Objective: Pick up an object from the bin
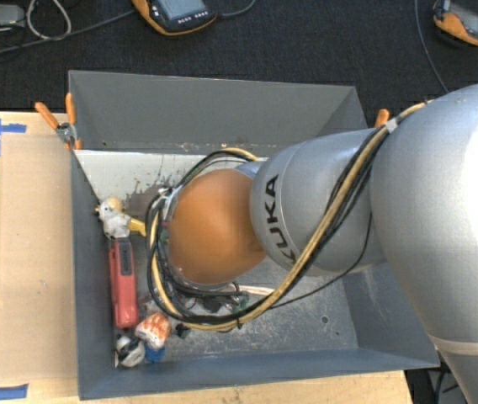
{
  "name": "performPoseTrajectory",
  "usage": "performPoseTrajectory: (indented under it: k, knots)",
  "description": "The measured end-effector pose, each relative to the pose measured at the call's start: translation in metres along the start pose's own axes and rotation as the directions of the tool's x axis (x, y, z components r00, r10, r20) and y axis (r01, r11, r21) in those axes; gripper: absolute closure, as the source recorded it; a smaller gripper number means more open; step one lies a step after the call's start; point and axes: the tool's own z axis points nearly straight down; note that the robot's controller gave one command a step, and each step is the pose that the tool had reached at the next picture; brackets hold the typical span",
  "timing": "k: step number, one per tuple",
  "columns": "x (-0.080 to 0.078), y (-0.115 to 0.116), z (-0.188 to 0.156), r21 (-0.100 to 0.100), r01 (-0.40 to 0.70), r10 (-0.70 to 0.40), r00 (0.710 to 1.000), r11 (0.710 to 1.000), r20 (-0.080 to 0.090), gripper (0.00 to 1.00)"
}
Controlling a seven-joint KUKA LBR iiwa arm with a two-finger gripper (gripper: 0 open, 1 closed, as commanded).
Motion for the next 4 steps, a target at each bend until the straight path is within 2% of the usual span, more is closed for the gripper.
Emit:
performPoseTrajectory:
  k: [1,4]
  knots:
    - [-0.003,-0.001,-0.035,0.004,-0.002,0.002,1.0,1.0,0.01,1.0]
    - [-0.003,0.001,-0.085,0.001,-0.008,0.008,1.0,1.0,0.007,1.0]
